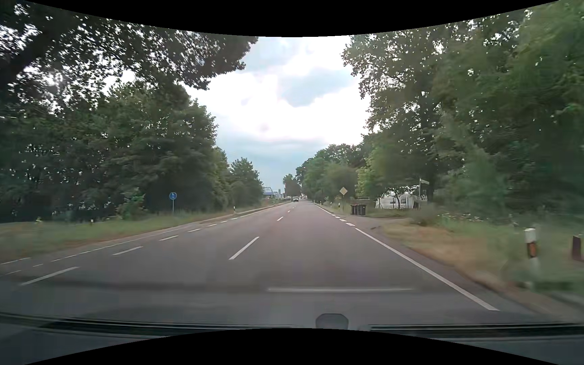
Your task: Follow the waypoints while adhering to traffic rules and regulations
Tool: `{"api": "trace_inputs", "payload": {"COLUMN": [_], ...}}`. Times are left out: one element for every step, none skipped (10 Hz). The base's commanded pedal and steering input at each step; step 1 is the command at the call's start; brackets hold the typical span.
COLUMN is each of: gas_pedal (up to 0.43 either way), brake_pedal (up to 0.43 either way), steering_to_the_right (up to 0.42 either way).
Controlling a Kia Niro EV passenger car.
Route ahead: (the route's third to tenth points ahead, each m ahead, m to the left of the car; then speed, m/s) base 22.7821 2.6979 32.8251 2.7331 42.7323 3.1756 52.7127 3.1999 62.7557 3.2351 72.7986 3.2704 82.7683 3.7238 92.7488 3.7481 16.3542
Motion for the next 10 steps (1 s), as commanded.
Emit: {"api": "trace_inputs", "payload": {"gas_pedal": [0.169, 0.169, 0.169, 0.169, 0.169, 0.169, 0.169, 0.169, 0.169, 0.169], "brake_pedal": [0.0, 0.0, 0.0, 0.0, 0.0, 0.0, 0.0, 0.0, 0.0, 0.0], "steering_to_the_right": [-0.003, -0.003, -0.003, -0.003, -0.003, -0.003, -0.003, -0.003, -0.003, -0.003]}}
